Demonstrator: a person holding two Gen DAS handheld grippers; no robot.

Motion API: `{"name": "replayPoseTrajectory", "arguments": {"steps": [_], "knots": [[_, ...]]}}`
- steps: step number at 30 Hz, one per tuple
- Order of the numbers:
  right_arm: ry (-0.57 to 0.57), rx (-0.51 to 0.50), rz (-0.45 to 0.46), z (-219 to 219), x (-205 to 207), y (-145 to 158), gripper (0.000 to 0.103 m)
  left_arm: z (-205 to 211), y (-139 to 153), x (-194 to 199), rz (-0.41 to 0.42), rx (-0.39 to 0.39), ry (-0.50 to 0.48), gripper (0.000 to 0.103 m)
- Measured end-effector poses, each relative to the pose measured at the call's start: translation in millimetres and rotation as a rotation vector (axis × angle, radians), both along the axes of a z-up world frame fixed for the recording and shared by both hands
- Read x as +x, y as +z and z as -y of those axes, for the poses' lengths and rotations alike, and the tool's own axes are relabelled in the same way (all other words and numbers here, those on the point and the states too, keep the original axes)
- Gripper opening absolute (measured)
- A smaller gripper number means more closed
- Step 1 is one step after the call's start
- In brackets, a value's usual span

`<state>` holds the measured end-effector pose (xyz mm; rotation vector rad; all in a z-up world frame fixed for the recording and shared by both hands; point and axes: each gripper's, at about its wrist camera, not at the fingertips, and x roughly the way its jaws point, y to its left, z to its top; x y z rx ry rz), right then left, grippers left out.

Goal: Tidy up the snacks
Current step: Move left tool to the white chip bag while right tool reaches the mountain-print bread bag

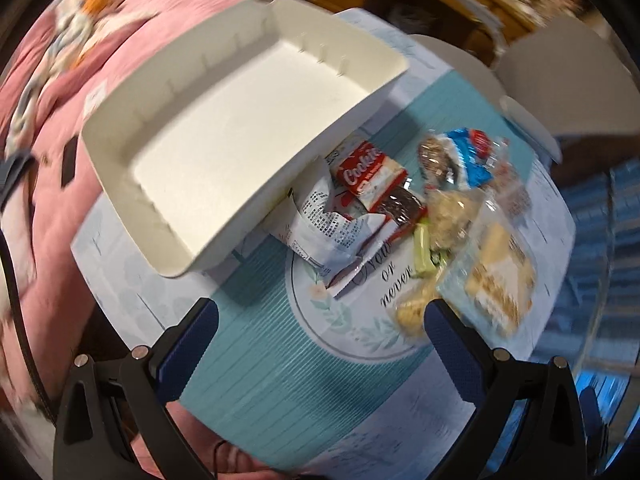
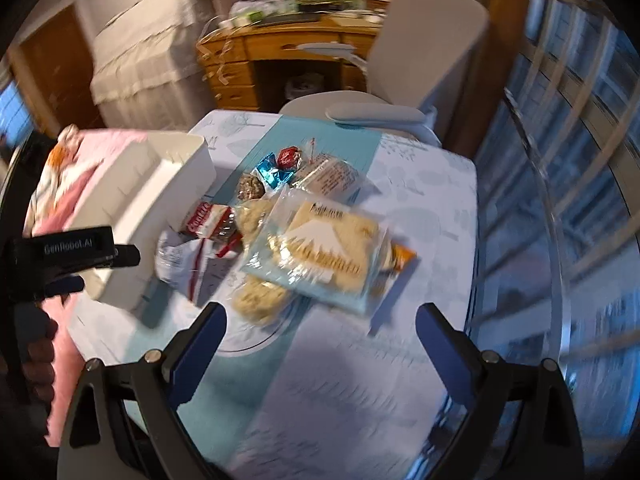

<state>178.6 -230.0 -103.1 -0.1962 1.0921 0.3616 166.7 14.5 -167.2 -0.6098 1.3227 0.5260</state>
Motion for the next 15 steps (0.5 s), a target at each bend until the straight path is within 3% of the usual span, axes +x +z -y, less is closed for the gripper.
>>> {"name": "replayPoseTrajectory", "arguments": {"steps": [7,15], "knots": [[0.223,-0.033,0.015,-4,42,-31,0.096,-8,-30,14,-0.004,-0.032,0.214,0.102],[0.462,-0.071,0.002,-24,72,-67,0.096,-17,-56,25,-0.018,-0.037,0.344,0.102]]}}
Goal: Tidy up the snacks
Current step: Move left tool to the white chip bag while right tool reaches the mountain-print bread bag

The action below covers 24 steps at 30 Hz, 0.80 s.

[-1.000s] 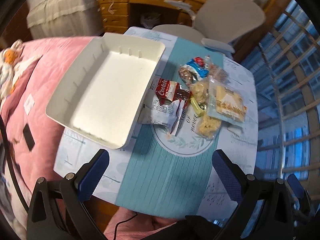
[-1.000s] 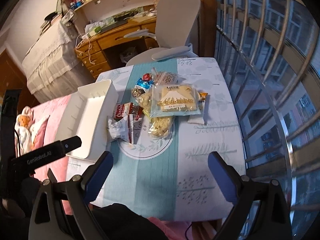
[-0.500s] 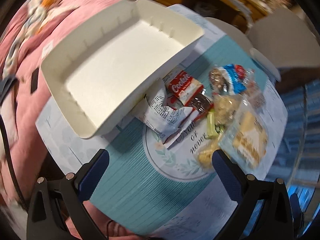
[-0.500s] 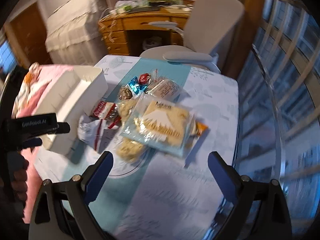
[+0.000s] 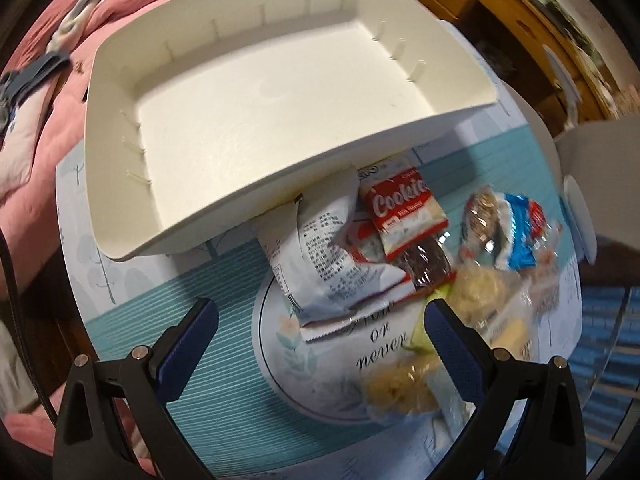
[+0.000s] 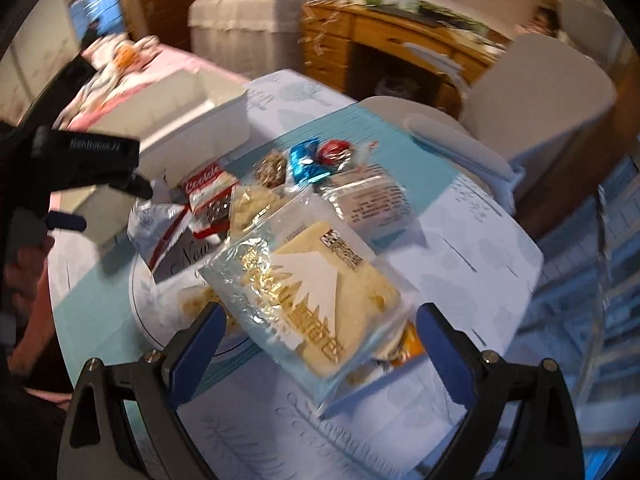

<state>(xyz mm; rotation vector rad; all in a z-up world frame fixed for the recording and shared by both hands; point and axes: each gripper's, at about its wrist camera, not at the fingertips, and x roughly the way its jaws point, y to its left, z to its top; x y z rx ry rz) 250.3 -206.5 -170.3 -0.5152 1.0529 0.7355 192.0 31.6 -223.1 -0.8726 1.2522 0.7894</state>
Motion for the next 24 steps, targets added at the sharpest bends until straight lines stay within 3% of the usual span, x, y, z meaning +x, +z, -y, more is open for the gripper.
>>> {"name": "replayPoseTrajectory", "arguments": {"steps": [9,14,24], "knots": [[0.183,-0.126,-0.026,-21,13,-49,0.102,-7,-28,11,-0.056,-0.014,0.051,0.102],[0.224,-0.12,-0.042,-31,17,-62,0.103,-16,-40,14,-0.085,-0.018,0.071,0.102],[0.199,-0.052,-0.03,-32,30,-71,0.103,-23,-60,21,-0.089,-0.054,0.07,0.099]]}}
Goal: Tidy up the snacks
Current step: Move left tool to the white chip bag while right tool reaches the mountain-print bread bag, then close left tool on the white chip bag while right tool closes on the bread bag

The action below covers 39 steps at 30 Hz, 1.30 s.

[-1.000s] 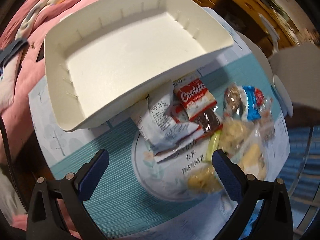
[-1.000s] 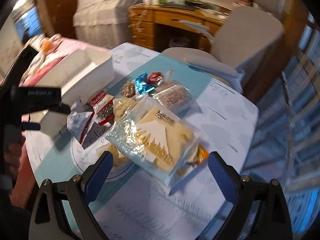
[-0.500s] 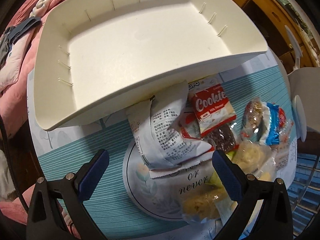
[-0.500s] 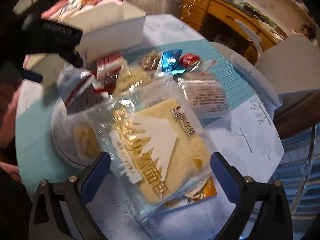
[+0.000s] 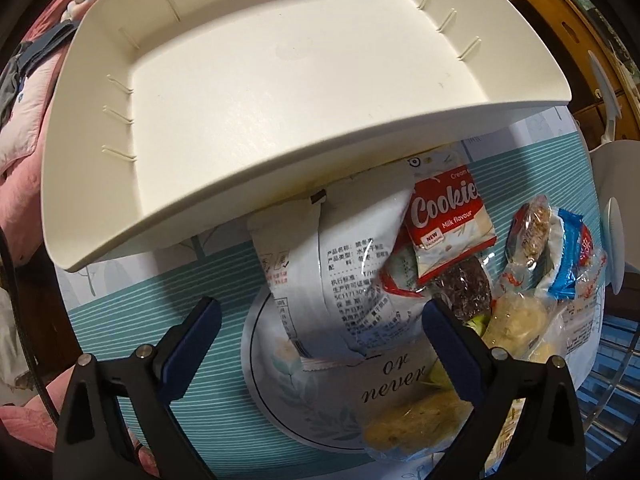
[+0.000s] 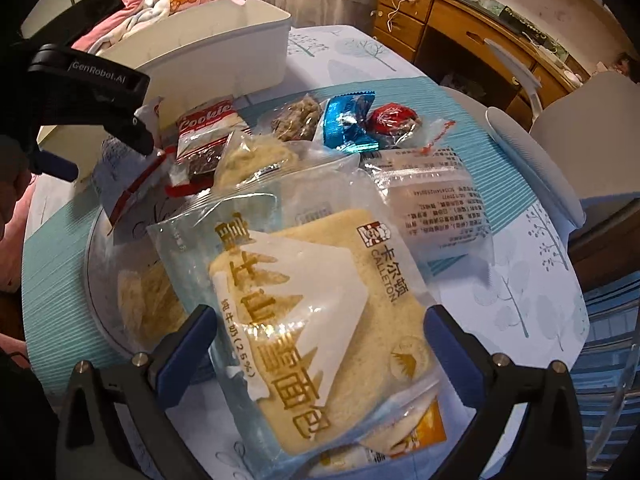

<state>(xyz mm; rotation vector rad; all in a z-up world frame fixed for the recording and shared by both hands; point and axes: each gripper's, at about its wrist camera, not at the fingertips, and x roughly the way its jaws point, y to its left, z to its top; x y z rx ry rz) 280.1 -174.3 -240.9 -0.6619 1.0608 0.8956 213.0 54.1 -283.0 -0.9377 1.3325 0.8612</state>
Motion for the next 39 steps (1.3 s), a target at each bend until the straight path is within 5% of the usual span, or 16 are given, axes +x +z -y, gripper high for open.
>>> {"name": "replayPoseTrajectory", "arguments": {"steps": [11,18,24,29,39], "knots": [[-0.036,0.034,-0.011,0,6,-5,0.103,-2,-11,2,0.029,-0.04,0.001,0.088],[-0.048,0.03,0.006,-2,4,-10,0.103,-1,-32,-4,0.021,-0.08,-0.01,0.065],[-0.07,-0.005,0.008,-6,2,-9,0.097,-2,-36,-4,0.027,-0.081,-0.016,0.058],[-0.05,-0.002,0.027,-8,-10,-3,0.074,0,-36,-5,0.015,-0.09,-0.023,0.056],[-0.024,-0.011,0.071,-12,-23,5,0.05,7,-22,-10,0.026,-0.118,-0.06,0.056]]}}
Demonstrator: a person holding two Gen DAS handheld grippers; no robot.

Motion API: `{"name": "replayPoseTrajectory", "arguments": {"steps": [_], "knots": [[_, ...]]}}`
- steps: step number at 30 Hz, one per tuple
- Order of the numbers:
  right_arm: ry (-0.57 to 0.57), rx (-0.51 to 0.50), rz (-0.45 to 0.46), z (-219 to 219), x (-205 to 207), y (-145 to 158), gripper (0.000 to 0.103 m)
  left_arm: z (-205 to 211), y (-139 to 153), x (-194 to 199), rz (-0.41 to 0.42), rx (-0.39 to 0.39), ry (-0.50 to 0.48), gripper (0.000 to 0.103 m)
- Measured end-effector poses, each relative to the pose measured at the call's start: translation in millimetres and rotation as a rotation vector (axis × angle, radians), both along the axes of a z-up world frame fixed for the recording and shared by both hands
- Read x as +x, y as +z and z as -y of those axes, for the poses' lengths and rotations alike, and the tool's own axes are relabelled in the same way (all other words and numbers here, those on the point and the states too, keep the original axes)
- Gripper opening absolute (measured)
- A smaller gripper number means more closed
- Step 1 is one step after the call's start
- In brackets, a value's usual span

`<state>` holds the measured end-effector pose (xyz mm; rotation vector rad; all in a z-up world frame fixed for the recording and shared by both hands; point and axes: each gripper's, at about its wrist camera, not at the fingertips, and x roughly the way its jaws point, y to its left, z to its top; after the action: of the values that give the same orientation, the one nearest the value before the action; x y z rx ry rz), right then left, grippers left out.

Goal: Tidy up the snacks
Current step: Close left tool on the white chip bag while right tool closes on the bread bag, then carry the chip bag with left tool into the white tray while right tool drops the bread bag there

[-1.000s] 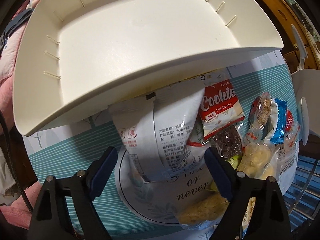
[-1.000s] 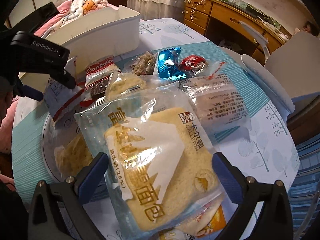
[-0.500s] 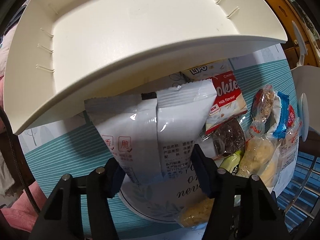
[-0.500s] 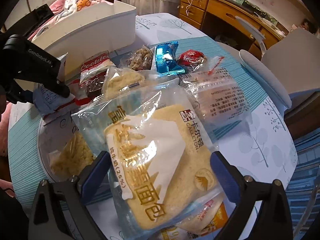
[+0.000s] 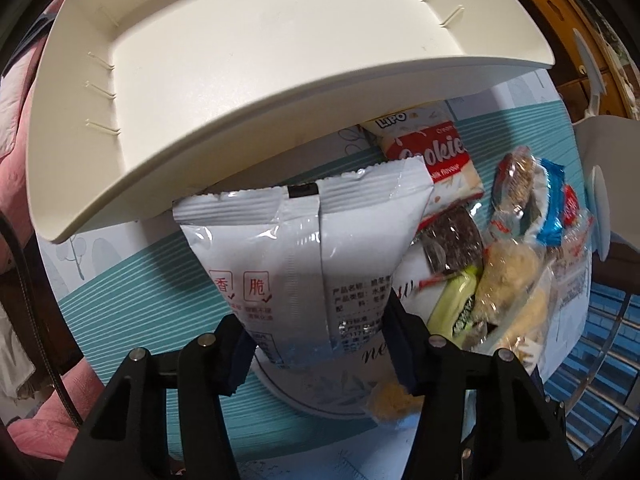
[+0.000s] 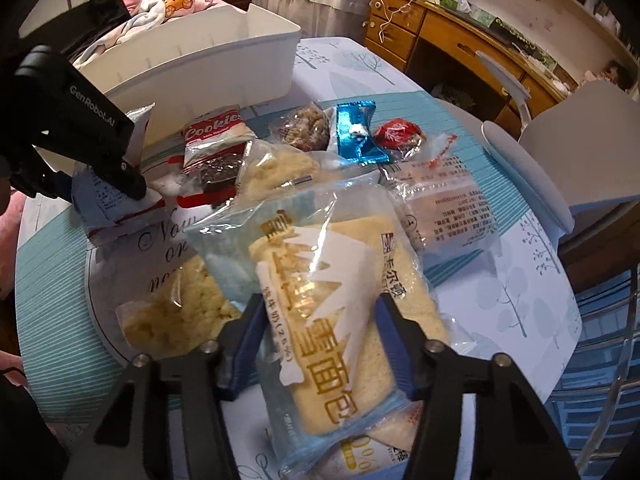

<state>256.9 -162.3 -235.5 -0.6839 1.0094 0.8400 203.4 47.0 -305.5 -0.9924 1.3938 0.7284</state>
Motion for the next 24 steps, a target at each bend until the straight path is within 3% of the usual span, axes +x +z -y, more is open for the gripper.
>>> {"name": "replayPoseTrajectory", "arguments": {"steps": [9,11,24], "knots": [[-0.042,0.008,-0.01,-5,-9,19,0.023,10,25,-5,0.02,-0.039,-0.046,0.056],[-0.059,0.019,-0.028,-6,-9,24,0.005,12,30,-6,0.037,-0.048,-0.061,0.056],[-0.293,0.101,-0.103,0,-10,61,0.001,3,80,-14,0.082,-0.068,-0.228,0.056]]}}
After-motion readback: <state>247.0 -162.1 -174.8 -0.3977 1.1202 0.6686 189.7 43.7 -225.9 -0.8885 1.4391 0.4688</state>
